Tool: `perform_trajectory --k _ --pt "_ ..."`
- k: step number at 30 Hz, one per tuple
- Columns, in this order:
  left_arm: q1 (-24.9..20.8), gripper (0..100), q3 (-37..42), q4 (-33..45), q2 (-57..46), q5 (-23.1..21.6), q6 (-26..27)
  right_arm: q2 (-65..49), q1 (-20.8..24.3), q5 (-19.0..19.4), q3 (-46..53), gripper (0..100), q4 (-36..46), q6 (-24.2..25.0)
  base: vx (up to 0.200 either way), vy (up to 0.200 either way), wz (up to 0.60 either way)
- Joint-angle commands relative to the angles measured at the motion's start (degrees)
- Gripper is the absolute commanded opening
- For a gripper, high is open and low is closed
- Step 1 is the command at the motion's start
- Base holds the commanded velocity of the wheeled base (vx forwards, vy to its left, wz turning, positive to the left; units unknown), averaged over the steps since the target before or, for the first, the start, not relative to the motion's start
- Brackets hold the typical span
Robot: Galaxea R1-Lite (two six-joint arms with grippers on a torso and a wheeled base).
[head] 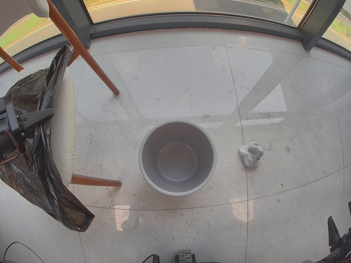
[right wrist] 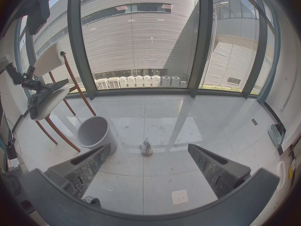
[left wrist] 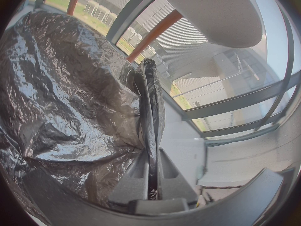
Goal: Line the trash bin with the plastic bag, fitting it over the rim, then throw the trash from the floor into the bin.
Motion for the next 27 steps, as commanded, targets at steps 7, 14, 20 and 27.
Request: perform_trajectory --k 7,14,20,27 --pt "-4.26 0 -0.56 -0.52 -11.04 -12.56 -12.46 -0.93 0.02 0.02 0.99 100 -0.01 -0.02 0.000 0.000 0.00" --pt "-4.43 0 -4.60 -0.70 -10.60 -13.00 -12.55 -0.93 0.02 0.02 0.99 100 -0.01 -0.02 0.000 0.000 0.00" --pt "-4.96 0 -7.50 -0.70 -9.72 -13.61 -12.73 -0.93 0.02 0.02 0.99 100 -0.01 -0.02 0.000 0.000 0.00" --pt "-8.56 0 -8.65 -0.78 -8.58 -18.44 -12.29 -0.93 0.02 0.02 0.99 100 -0.01 -0.02 0.000 0.000 0.00"
